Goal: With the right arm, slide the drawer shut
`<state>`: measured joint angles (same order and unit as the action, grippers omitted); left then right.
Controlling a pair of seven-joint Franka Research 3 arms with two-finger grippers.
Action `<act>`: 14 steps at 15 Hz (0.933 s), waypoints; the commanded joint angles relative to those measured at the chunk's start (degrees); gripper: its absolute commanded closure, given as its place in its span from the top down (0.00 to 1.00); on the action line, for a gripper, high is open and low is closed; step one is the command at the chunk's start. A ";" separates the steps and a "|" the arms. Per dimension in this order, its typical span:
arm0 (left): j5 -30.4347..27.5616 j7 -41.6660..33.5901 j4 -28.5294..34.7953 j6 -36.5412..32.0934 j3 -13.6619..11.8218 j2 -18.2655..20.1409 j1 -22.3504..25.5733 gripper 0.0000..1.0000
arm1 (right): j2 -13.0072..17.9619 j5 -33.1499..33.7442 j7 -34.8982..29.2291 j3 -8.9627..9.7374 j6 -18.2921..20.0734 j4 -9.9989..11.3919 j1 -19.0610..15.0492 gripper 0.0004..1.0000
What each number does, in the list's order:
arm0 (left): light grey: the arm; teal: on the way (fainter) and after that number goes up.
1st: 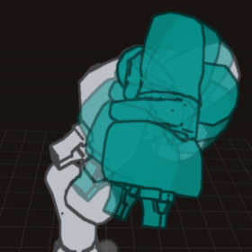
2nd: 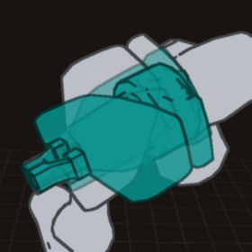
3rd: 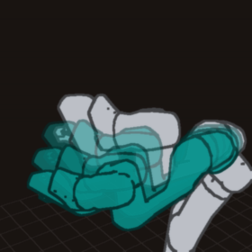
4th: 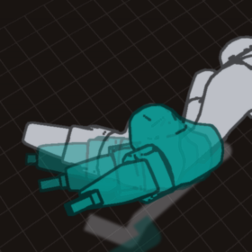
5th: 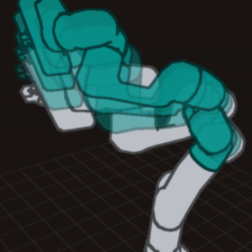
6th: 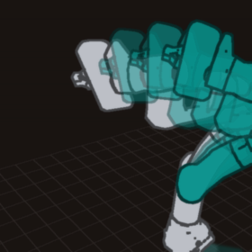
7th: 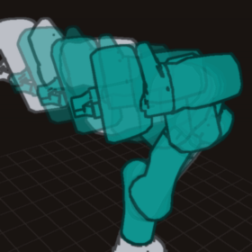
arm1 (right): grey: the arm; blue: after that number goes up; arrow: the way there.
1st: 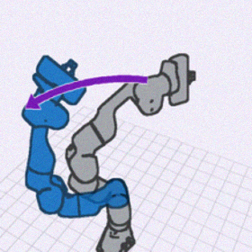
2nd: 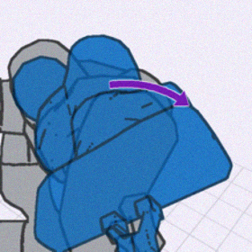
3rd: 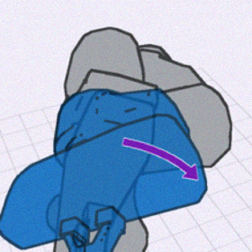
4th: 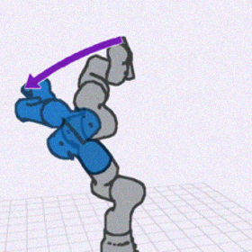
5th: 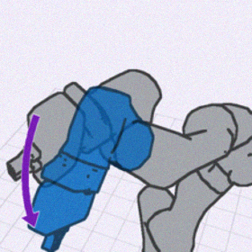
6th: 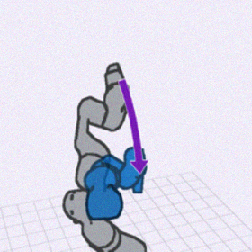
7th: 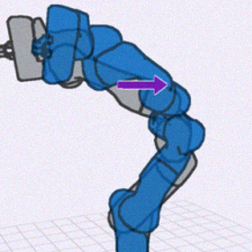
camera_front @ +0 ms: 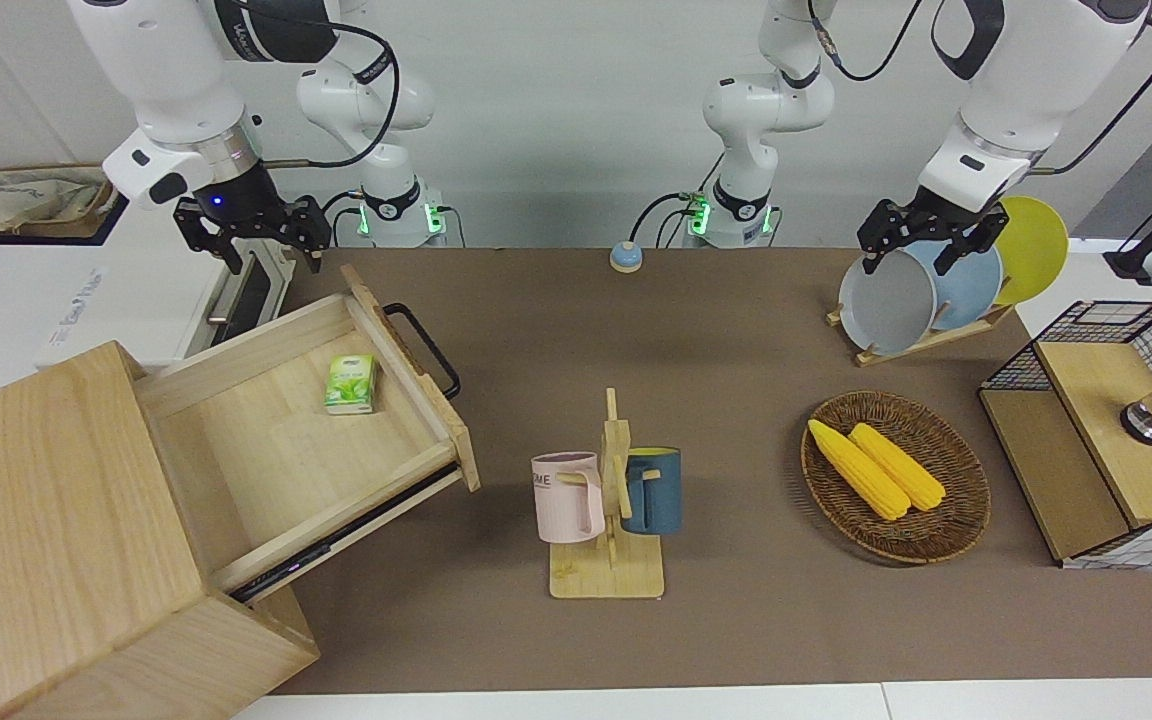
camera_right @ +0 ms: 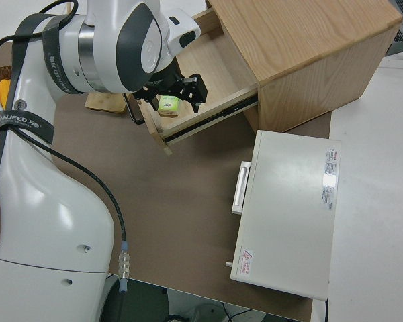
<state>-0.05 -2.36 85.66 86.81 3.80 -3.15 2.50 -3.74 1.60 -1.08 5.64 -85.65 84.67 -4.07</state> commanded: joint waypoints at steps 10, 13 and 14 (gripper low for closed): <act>1.02 0.60 -0.58 -1.03 -0.02 0.25 -0.39 0.99 | -0.04 1.13 -0.59 0.34 -1.80 -1.26 -0.58 0.63; 1.02 0.60 -0.58 -1.03 -0.02 0.25 -0.39 0.99 | -0.04 1.22 -0.32 0.34 -1.54 -1.26 -0.41 0.02; 1.02 0.60 -0.58 -1.03 -0.02 0.25 -0.39 0.99 | -0.04 1.22 -0.41 0.34 -1.54 -1.26 -0.41 0.00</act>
<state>-0.05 -2.36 85.66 86.81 3.80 -3.15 2.50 -3.73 1.72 -1.10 5.45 -86.94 83.75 -4.12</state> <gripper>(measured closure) 0.004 0.427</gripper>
